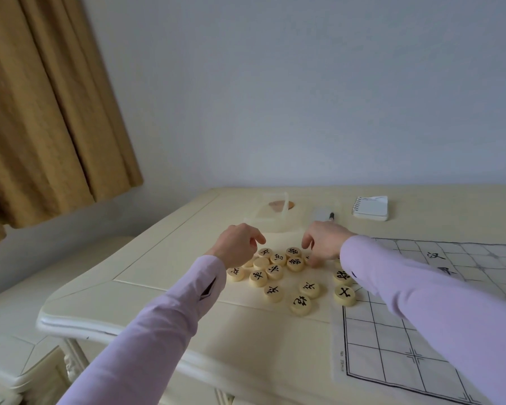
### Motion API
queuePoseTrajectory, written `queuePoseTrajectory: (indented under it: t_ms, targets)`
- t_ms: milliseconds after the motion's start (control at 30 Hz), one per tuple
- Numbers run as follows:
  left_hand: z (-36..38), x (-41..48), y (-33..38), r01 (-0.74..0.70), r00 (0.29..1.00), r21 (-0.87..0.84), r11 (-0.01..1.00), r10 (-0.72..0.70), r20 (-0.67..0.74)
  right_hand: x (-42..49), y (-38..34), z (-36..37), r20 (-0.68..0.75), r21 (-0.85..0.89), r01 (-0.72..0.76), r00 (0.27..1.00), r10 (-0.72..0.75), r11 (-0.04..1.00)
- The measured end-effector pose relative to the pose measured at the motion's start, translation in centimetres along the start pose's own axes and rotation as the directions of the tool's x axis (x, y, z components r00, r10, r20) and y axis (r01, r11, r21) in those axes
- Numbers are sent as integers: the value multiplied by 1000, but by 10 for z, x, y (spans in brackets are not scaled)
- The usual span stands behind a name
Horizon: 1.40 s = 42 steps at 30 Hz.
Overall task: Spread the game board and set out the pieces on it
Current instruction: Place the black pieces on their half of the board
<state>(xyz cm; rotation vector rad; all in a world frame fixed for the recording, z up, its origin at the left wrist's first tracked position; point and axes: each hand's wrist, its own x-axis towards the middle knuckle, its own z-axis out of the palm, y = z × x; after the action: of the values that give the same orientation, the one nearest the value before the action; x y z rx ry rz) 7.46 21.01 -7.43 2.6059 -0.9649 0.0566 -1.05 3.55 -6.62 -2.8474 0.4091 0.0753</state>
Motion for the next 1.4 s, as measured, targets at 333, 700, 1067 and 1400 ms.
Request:
queuePoseTrajectory:
  t_ms: [333, 700, 1067, 1400]
  targets:
    - [2, 5, 0, -21, 996, 51, 998, 17, 84, -24, -8, -17, 302, 119, 171, 932, -200, 978]
    - [-7, -4, -8, -35, 990, -28, 999, 38, 138, -27, -20, -6, 239, -58, 242, 945, -221, 969]
    - [-2, 2, 9, -54, 975, 130, 990, 24, 220, -28, -17, 0, 183, 50, 194, 963, -200, 980]
    - [-6, -11, -2, -40, 964, 95, 995, 13, 267, -31, -16, 1, 158, 34, 159, 974, -162, 987]
